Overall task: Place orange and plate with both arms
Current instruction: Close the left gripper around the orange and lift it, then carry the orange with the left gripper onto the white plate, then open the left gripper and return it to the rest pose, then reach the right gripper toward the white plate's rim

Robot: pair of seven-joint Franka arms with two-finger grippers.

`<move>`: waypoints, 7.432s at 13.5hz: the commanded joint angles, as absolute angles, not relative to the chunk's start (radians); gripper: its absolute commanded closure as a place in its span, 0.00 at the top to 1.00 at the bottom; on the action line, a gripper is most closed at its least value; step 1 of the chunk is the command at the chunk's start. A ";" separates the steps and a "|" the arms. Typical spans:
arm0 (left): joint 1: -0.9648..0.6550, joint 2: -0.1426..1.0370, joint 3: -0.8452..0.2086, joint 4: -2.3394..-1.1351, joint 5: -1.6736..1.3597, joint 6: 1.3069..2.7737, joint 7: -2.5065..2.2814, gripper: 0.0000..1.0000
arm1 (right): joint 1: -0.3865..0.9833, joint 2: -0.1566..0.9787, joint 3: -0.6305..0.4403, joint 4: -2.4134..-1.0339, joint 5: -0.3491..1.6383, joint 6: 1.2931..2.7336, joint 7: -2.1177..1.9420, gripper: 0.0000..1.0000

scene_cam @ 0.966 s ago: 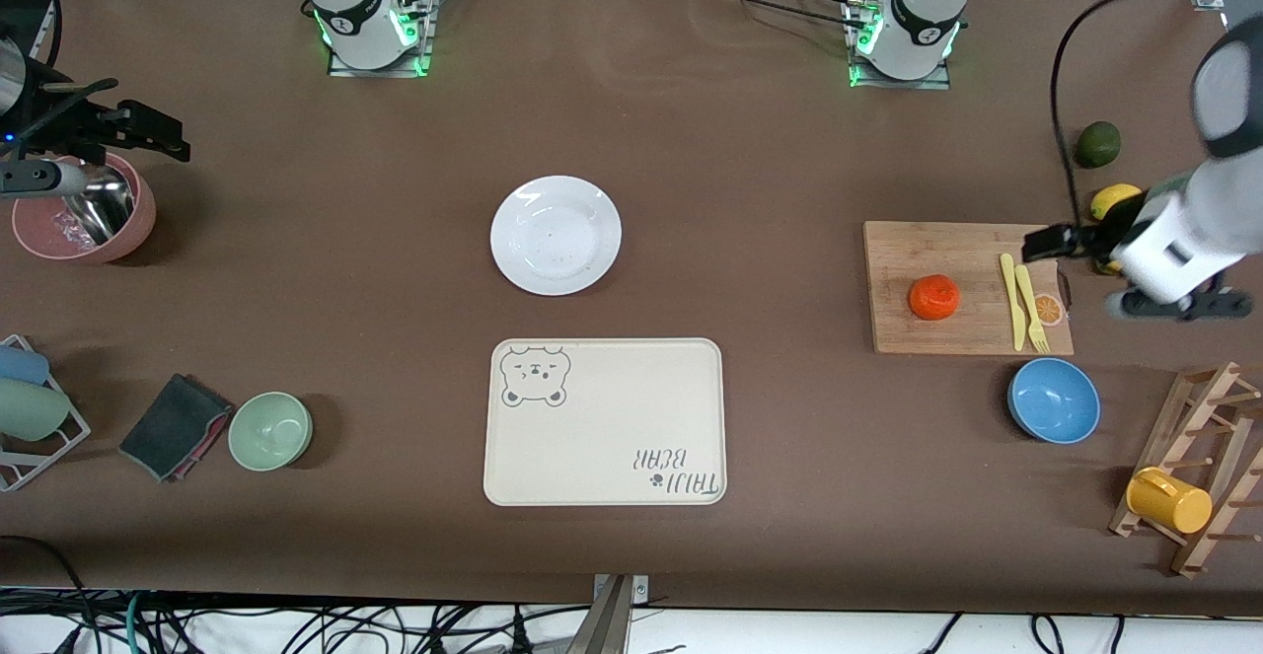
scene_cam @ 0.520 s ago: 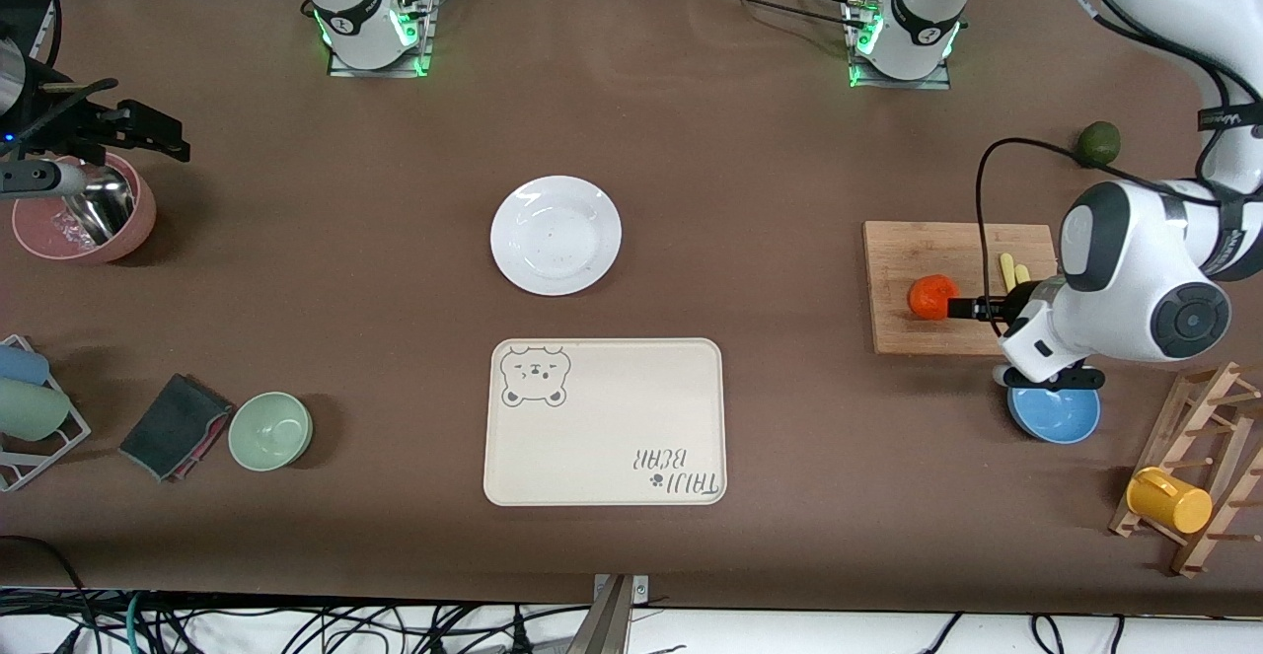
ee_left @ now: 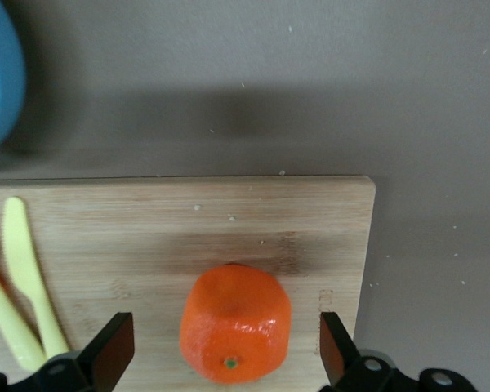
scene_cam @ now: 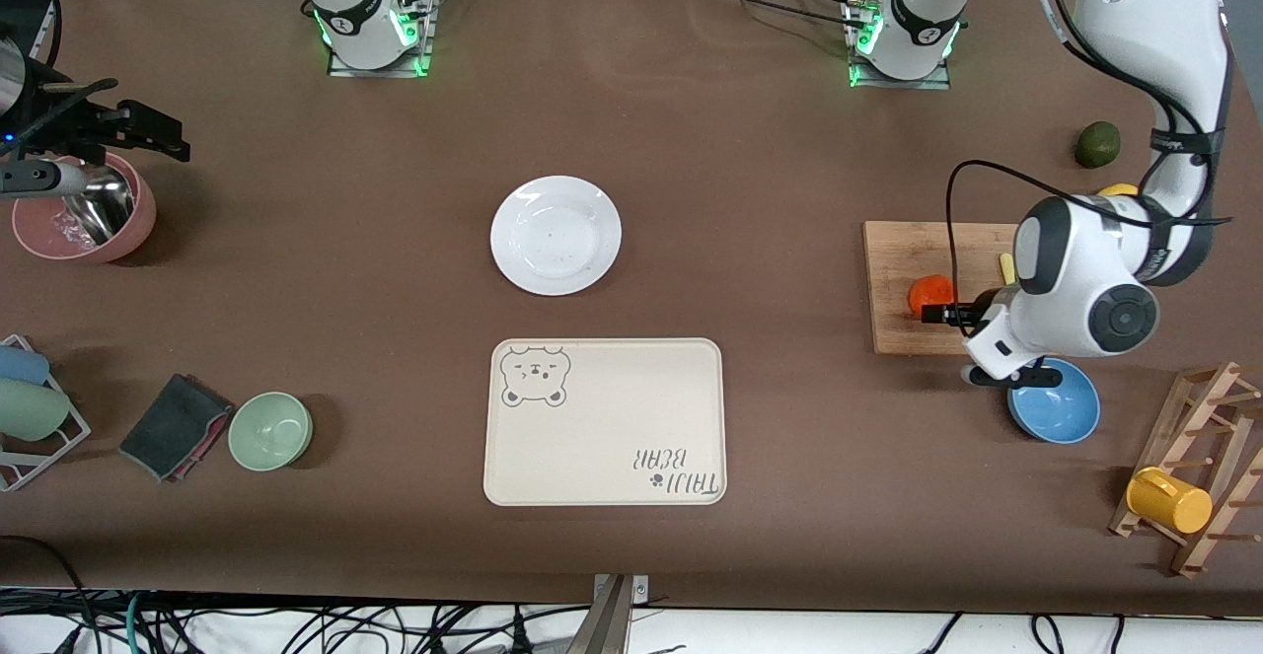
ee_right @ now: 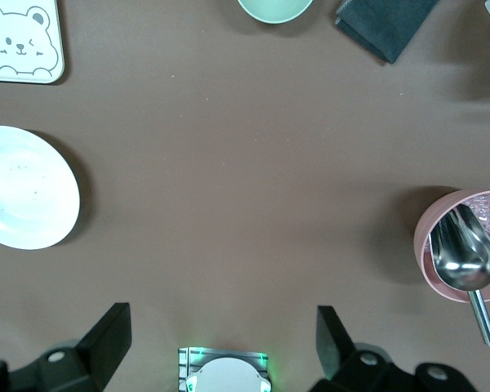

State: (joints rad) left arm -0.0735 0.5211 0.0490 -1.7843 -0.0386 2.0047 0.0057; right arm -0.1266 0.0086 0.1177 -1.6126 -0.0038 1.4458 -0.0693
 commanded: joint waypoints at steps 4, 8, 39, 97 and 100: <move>-0.084 0.465 0.055 -1.963 -0.049 2.155 0.012 1.00 | -0.126 0.018 0.118 -1.586 0.011 1.436 -0.058 1.00; -0.075 0.474 0.055 -1.977 -0.049 2.146 0.009 1.00 | -0.124 0.018 0.118 -1.586 0.012 1.437 -0.058 1.00; -0.880 0.885 -0.048 -1.287 -0.293 2.266 -1.160 0.19 | -0.124 0.018 0.121 -1.585 0.018 1.439 -0.057 1.00; -0.038 0.006 0.077 -1.640 -0.058 1.574 0.141 1.00 | -0.115 0.322 0.394 -2.365 1.221 2.385 -0.890 1.00; -0.035 0.015 0.081 -1.634 -0.045 1.574 0.143 1.00 | -0.114 0.351 0.433 -2.373 1.273 2.445 -0.914 0.98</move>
State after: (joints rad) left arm -0.0479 -0.0024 0.0794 -1.6718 -0.0382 1.5992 0.1107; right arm -0.1095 0.3386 0.4039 -2.3603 1.2234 2.4043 -0.8689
